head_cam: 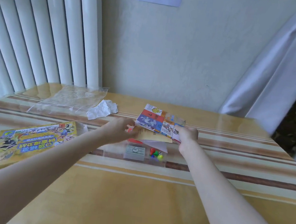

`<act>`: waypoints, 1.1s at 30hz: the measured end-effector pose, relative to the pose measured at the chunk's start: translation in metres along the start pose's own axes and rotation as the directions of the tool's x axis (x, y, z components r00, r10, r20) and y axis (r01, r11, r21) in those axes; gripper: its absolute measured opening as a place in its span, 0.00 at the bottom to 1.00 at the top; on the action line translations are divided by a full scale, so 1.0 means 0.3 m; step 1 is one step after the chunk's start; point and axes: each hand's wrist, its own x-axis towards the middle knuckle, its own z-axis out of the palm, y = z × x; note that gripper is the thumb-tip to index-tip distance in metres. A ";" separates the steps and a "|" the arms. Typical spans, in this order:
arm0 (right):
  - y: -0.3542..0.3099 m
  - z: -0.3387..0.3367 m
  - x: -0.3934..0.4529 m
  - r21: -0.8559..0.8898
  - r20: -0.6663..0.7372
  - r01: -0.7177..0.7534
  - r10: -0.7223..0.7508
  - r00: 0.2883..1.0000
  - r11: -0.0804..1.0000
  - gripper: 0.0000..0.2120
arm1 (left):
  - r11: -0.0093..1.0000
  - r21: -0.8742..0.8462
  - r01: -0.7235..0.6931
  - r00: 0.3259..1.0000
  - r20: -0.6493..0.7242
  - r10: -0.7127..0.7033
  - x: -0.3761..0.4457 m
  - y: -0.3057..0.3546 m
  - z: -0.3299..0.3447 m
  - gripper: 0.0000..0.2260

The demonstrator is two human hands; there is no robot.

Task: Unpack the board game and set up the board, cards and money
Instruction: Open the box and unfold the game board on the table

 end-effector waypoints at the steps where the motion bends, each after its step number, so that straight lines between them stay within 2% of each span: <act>1: 0.010 -0.001 0.003 0.004 0.001 -0.012 0.012 1.000 1.000 0.05 | 0.999 -0.044 0.031 1.000 0.003 -0.031 0.010 0.005 0.012 0.17; 3: 0.021 0.001 -0.008 0.038 0.035 -0.049 0.047 0.998 0.998 0.04 | 0.949 -0.288 0.126 0.992 0.011 -0.129 0.026 0.005 0.028 0.14; 5: 0.029 0.008 -0.013 0.078 0.085 -0.089 0.082 0.993 0.993 0.04 | 0.751 -0.614 0.245 0.965 0.076 -0.253 0.038 0.006 0.034 0.12; 6: 0.032 0.013 -0.011 0.085 0.107 -0.104 0.095 0.990 0.991 0.04 | 0.641 -0.713 0.285 0.950 0.119 -0.290 0.040 0.011 0.034 0.11; 9: 0.017 0.025 -0.027 0.145 0.183 -0.159 0.132 0.974 0.977 0.01 | 0.356 -0.885 0.300 0.934 0.195 -0.300 0.049 0.014 0.031 0.13; 10: 0.014 0.026 -0.027 0.168 0.203 -0.178 0.143 0.969 0.969 0.03 | 0.297 -0.906 0.300 0.933 0.214 -0.289 0.051 0.014 0.029 0.13; 11: 0.010 0.027 -0.031 0.201 0.225 -0.199 0.153 0.962 0.959 0.05 | 0.295 -0.906 0.302 0.935 0.222 -0.277 0.051 0.015 0.032 0.12; 12: 0.007 0.028 -0.031 0.223 0.235 -0.207 0.154 0.960 0.953 0.06 | 0.361 -0.881 0.307 0.937 0.212 -0.277 0.054 0.015 0.038 0.12; 14: 0.006 0.035 -0.034 0.257 0.256 -0.220 0.154 0.954 0.941 0.06 | 0.572 -0.765 0.295 0.946 0.149 -0.289 0.056 0.012 0.052 0.12; 16: -0.001 0.051 -0.045 0.269 0.298 -0.230 0.146 0.943 0.935 0.04 | 0.665 -0.702 0.253 0.956 0.076 -0.283 0.054 0.004 0.057 0.18; 18: -0.013 0.068 -0.051 0.268 0.341 -0.199 0.101 0.935 0.943 0.05 | 0.651 -0.726 0.222 0.967 0.076 -0.244 0.048 -0.014 0.042 0.25; 19: -0.018 0.078 -0.048 0.260 0.359 -0.171 0.069 0.931 0.950 0.07 | 0.623 -0.749 0.227 0.970 0.117 -0.213 0.045 -0.029 0.029 0.24; 21: -0.029 0.097 -0.046 0.246 0.374 -0.108 0.009 0.927 0.963 0.10 | 0.570 -0.784 0.247 0.968 0.224 -0.111 0.027 -0.052 -0.001 0.13; 23: -0.042 0.130 -0.050 0.235 0.378 -0.081 -0.015 0.926 0.969 0.09 | 0.544 -0.805 0.237 0.967 0.248 -0.054 0.011 -0.081 -0.025 0.05; 25: -0.057 0.173 -0.058 0.189 0.385 -0.066 -0.012 0.923 0.980 0.05 | 0.522 -0.826 0.215 0.976 0.193 -0.096 0.006 -0.125 -0.054 0.05; 27: -0.064 0.221 -0.068 0.138 0.419 -0.083 0.018 0.908 0.987 0.04 | 0.502 -0.843 0.192 0.974 0.103 -0.200 0.004 -0.188 -0.100 0.07; 30: -0.051 0.295 -0.098 0.149 0.556 -0.215 0.098 0.825 0.965 0.05 | 0.480 -0.861 0.171 0.943 0.002 -0.332 -0.014 -0.305 -0.173 0.05; 33: -0.024 0.394 -0.144 0.116 0.675 -0.251 0.109 0.730 0.961 0.06 | 0.505 -0.846 0.172 0.928 -0.032 -0.371 -0.065 -0.393 -0.214 0.08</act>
